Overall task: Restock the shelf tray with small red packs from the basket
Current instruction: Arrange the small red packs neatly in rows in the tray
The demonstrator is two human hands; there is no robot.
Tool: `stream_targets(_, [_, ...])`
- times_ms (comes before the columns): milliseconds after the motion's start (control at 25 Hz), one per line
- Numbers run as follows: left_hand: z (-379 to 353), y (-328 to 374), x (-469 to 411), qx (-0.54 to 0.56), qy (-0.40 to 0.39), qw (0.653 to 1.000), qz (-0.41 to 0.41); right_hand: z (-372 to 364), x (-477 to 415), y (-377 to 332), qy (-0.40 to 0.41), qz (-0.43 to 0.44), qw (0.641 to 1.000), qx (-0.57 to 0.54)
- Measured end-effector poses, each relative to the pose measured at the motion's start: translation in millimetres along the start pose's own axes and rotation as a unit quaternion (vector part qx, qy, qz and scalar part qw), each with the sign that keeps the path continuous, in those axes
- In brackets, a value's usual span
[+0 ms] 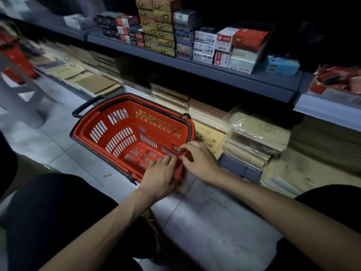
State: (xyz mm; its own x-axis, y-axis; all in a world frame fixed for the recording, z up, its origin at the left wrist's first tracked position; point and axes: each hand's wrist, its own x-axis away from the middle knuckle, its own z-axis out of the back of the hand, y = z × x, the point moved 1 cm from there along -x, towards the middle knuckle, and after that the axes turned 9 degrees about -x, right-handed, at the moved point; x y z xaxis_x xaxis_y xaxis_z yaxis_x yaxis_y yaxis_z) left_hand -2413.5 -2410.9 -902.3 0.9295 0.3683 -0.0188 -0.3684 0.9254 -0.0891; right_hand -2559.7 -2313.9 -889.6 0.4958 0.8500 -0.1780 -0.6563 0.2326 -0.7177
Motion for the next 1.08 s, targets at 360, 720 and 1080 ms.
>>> stream_targets(360, [52.0, 51.7, -20.3, -0.04, 0.086, 0.995, -0.036, 119.1, 63.6, 1.7, 0.092, -0.069, 0.99, 0.075])
stream_targets(720, [162.9, 184.3, -79.5, 0.089, 0.214, 0.969, -0.083, 261.6, 122.8, -9.5, 0.346, -0.085, 0.932, 0.062])
stream_targets(1080, [211.8, 241.5, -177.3, 0.196, 0.261, 0.939, -0.109, 337.1, 126.2, 12.4, 0.476, -0.169, 0.859, 0.085])
